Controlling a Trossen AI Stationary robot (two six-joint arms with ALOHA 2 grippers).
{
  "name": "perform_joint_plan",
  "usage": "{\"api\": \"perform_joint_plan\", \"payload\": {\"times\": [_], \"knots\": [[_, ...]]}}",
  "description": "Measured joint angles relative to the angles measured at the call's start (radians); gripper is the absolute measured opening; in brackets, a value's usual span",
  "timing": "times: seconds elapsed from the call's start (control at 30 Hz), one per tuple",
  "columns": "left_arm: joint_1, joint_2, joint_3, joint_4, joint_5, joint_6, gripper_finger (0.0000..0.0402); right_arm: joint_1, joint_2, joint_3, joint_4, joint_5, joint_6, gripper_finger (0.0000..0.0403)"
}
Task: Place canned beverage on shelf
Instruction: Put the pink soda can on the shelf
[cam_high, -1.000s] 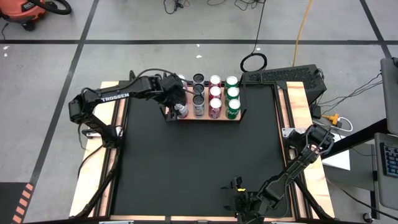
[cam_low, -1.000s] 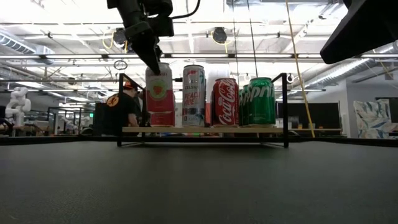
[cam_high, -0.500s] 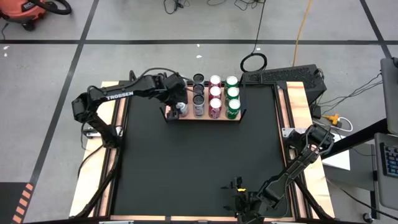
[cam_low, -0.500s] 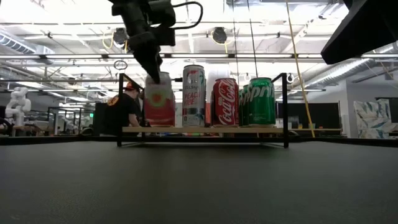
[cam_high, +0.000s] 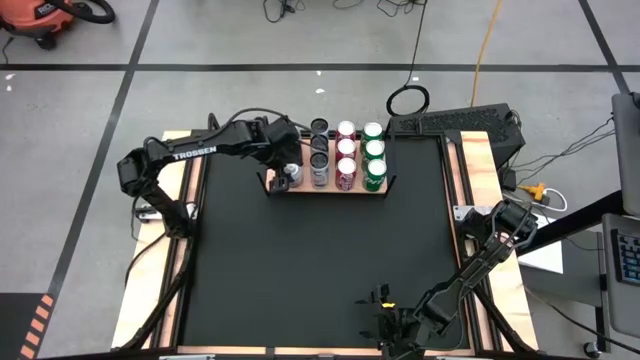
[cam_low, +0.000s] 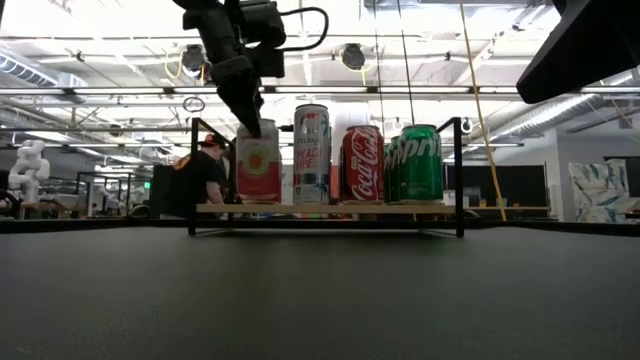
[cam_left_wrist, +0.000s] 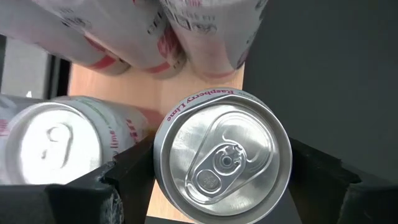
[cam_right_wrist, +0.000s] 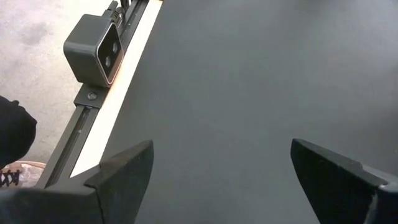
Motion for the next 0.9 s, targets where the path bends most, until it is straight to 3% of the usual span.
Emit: {"api": "perform_joint_plan", "payload": {"times": [0.9], "knots": [[0.0, 0.025, 0.0, -0.014, -0.026, 0.008, 0.0293, 0.002, 0.0, 0.0, 0.002, -0.003, 0.005, 0.0357]]}}
